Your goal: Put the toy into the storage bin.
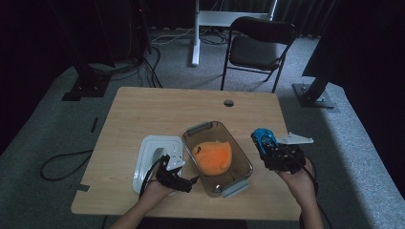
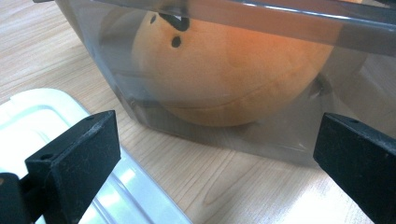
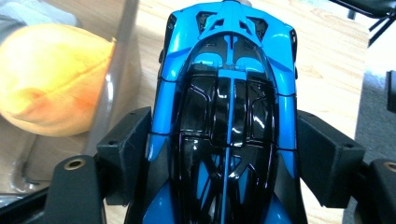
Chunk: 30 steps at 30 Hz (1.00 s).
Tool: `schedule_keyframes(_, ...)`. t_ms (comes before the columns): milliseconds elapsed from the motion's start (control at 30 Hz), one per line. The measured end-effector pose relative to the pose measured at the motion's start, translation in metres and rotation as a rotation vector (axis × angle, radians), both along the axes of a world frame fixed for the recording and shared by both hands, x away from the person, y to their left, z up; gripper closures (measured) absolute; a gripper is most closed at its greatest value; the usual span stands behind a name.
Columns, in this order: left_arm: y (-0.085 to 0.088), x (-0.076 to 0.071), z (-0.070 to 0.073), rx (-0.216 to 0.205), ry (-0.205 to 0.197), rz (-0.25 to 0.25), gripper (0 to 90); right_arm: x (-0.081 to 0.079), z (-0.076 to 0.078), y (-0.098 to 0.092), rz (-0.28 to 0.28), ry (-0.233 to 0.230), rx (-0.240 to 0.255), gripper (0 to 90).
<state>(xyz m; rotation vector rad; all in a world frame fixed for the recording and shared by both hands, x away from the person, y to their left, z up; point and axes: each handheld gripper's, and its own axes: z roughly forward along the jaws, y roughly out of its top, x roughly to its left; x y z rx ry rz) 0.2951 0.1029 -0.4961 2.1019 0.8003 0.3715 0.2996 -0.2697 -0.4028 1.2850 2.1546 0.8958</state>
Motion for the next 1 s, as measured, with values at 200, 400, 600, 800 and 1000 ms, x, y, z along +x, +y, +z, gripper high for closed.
schedule_keyframes(200,0.0,0.0,0.0,-0.001,-0.002,-0.001,1.0,-0.001,0.006,0.011,0.042,-0.011,0.009,25.0)
schedule_keyframes(400,-0.001,-0.001,0.0,0.003,-0.002,-0.004,1.0,0.0,0.01,0.026,0.081,-0.014,0.007,25.0)
schedule_keyframes(600,-0.001,-0.002,0.002,0.0,-0.01,-0.004,1.0,0.003,0.011,0.044,0.129,-0.01,0.006,24.9)
schedule_keyframes(800,0.0,-0.002,0.002,-0.002,-0.011,-0.002,1.0,0.007,0.01,0.063,0.17,-0.006,0.003,25.0)
schedule_keyframes(1000,0.0,-0.002,0.002,0.0,-0.011,-0.003,1.0,0.009,0.007,0.079,0.209,0.007,-0.002,25.0)
